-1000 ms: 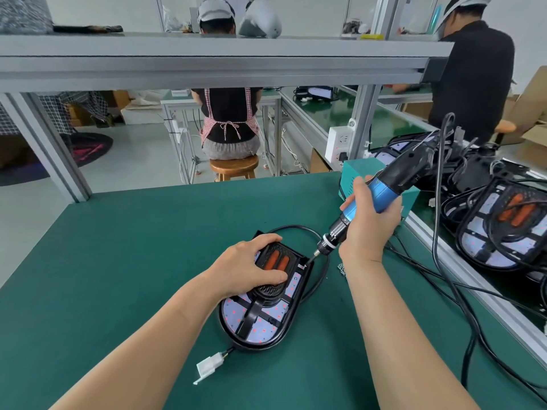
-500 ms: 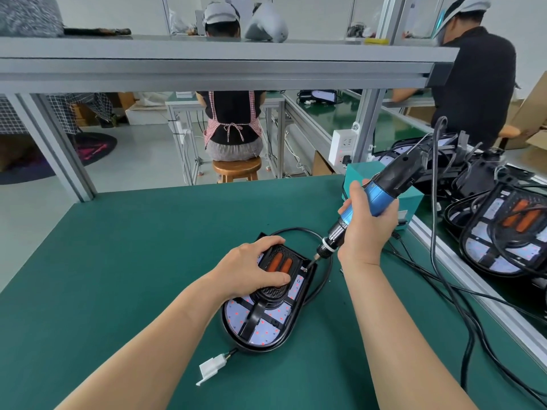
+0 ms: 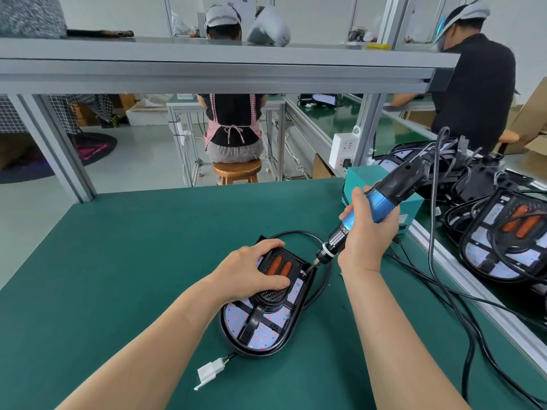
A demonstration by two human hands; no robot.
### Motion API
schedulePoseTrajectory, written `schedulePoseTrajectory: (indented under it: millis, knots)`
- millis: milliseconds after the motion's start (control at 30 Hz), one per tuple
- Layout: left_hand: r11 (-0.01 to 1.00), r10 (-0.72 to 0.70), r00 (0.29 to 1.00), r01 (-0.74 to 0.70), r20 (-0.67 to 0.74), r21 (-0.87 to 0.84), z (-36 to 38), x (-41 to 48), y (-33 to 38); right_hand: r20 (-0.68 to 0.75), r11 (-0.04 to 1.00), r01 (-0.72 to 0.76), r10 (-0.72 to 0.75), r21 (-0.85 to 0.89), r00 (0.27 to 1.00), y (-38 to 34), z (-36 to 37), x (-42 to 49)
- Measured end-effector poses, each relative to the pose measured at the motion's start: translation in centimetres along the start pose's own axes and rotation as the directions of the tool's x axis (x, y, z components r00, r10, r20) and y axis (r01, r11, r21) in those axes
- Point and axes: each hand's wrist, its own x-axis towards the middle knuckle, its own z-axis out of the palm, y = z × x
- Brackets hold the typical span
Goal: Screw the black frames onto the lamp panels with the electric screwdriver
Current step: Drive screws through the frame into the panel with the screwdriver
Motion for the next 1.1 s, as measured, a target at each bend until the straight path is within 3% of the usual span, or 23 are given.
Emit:
schedulePoseTrajectory:
  millis: [300, 500, 700, 1100]
  knots:
    - [1.000, -0.003, 1.000, 0.003, -0.009, -0.026, 0.11, -0.07, -0.05, 0.102, 1.000, 0.025, -0.024, -0.009, 0.994, -0.27, 0.53, -0.64]
    - [0.999, -0.012, 1.000, 0.012, -0.004, -0.035, 0.07, -0.01, -0.09, 0.092, 1.000, 0.011, -0.010, -0.013, 0.996, -0.25, 0.67, -0.45]
    - [0.999, -0.018, 1.000, 0.018, -0.008, -0.036, 0.08, -0.12, 0.01, 0.204, 0.998, -0.015, 0.029, -0.068, 0.979, -0.20, 0.71, -0.51]
    - [1.000, -0.009, 1.000, 0.008, -0.027, -0.028, 0.19, -0.14, -0.03, 0.240, 0.996, -0.005, 0.027, -0.094, 0.970, -0.33, 0.80, -0.73]
